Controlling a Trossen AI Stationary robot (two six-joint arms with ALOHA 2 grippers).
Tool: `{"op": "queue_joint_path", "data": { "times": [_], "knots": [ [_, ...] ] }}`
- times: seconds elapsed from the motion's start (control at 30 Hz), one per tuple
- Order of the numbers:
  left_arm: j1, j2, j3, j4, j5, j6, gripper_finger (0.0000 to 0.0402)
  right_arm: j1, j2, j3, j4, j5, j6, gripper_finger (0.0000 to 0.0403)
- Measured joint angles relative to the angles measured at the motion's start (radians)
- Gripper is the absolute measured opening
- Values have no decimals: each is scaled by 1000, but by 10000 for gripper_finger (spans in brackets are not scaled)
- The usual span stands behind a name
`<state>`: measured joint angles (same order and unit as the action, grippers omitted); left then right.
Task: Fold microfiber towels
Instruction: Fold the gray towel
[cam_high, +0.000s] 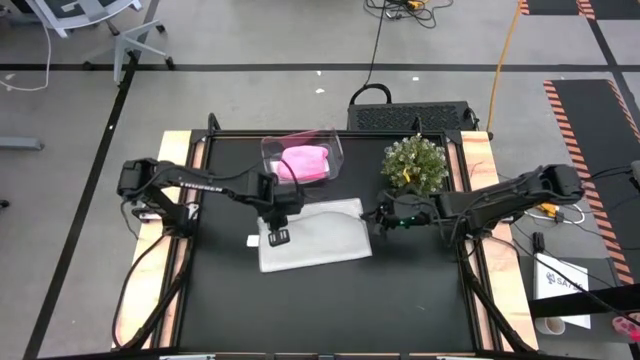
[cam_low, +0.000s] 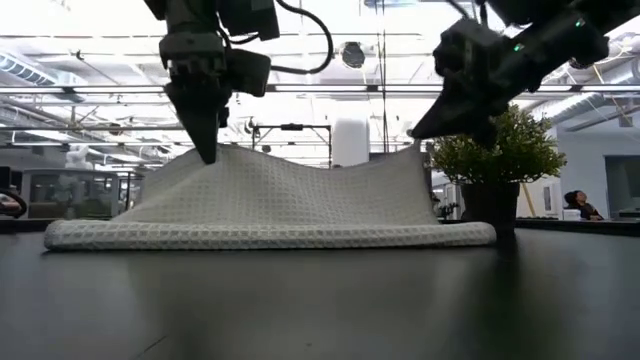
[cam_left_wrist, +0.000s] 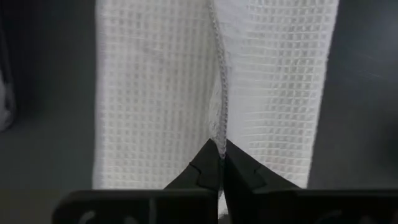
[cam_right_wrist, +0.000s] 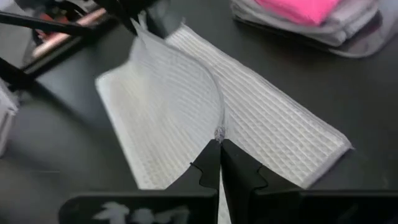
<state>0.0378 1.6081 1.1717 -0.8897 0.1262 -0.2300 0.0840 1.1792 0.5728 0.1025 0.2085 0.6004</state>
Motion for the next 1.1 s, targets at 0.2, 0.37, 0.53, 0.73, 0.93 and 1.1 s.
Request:
{"op": "queue_joint_path", "data": {
  "times": [0.2,0.37,0.53,0.73,0.93,1.1],
  "knots": [
    [41,4,0,-36,-25,63,4,-20,71,0,21,0,1,0],
    [61,8,0,-36,-88,94,18,-34,92,0,70,1,-11,0],
    [71,8,0,-34,-179,116,38,-52,92,0,67,3,-14,0],
    [96,8,0,-30,-185,169,69,-94,92,0,66,6,-43,0],
    [116,8,0,-43,-210,167,87,-149,92,0,9,1,-89,10],
    [111,8,0,-47,-207,165,88,-191,92,0,-44,3,-112,41]
  ]
}}
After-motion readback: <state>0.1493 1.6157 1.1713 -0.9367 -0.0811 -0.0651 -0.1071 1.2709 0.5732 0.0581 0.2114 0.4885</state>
